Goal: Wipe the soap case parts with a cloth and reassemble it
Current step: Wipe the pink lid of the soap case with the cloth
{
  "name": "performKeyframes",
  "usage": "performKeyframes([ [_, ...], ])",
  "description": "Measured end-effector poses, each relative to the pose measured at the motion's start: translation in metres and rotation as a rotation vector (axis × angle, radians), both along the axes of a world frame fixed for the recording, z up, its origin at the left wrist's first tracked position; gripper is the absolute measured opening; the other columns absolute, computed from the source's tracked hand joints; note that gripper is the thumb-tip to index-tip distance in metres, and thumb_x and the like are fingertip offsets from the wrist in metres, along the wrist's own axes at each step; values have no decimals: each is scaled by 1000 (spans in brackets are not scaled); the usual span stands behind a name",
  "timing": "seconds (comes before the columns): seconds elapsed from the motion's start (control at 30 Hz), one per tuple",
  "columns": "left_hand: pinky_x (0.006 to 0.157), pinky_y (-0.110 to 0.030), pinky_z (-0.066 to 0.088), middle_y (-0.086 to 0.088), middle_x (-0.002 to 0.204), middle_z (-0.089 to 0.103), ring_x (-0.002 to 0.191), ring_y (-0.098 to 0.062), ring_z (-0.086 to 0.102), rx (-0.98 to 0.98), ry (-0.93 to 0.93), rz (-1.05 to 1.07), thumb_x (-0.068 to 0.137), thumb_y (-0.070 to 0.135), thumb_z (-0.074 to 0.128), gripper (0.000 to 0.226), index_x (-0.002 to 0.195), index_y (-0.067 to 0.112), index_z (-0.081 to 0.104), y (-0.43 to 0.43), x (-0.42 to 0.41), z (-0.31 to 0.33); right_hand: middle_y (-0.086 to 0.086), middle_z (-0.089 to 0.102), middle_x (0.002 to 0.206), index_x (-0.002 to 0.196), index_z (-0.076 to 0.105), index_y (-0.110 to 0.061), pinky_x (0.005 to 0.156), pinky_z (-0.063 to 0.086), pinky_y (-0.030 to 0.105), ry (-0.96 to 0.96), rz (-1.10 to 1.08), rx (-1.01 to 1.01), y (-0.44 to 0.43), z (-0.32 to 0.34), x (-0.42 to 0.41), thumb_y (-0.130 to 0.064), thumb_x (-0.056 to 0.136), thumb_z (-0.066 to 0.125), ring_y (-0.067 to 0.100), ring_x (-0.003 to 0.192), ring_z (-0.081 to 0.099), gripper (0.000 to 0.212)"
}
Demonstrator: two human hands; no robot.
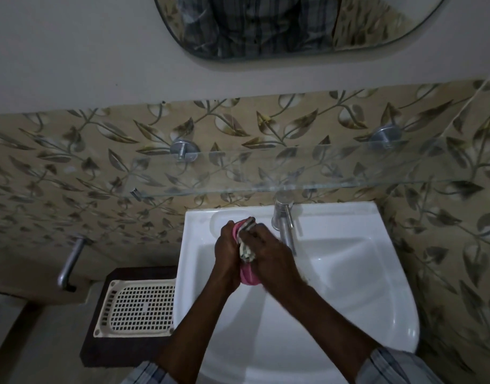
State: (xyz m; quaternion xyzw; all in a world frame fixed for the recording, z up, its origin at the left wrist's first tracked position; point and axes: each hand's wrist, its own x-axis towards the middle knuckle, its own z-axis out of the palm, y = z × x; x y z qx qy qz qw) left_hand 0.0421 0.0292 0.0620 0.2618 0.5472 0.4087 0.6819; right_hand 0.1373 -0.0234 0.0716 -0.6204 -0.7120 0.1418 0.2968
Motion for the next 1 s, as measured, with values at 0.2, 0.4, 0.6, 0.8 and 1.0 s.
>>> performKeyframes([
  [0.2,86,-41,59,-19,92,73,89,-35,67,-74,-20,55,91,41,56,41,97,3,72,11,-4,4,11,65,99,106,62,-13,81,55,47,153,-65,-139,2,1,-13,-15,90,56,30,89,66,17],
  [0.4,69,-35,54,-21,94,71,70,-32,66,-94,16,61,104,38,36,54,125,-1,66,23,-19,-7,3,66,96,105,72,-8,63,53,21,19,125,-51,-41,-24,2,7,72,66,15,76,65,37],
  [0.6,75,-37,59,-12,82,79,79,-27,74,-77,9,19,100,44,47,50,82,15,83,1,-12,-23,4,69,104,107,66,-18,84,57,41,189,-103,-34,1,-13,-6,-18,91,60,21,92,68,18],
  [0.8,98,-47,49,-20,109,72,101,-38,65,-28,-157,139,103,41,36,52,115,9,75,6,-23,-21,-2,65,103,111,63,-18,66,50,19,106,-146,-142,-9,-27,-5,-15,95,57,17,84,66,17],
  [1.0,97,-48,52,-24,109,70,100,-38,64,-31,-200,60,103,38,38,50,121,6,73,8,-25,-23,6,68,79,79,53,-22,67,50,39,131,-193,-52,9,-15,0,-36,95,56,25,77,67,21],
])
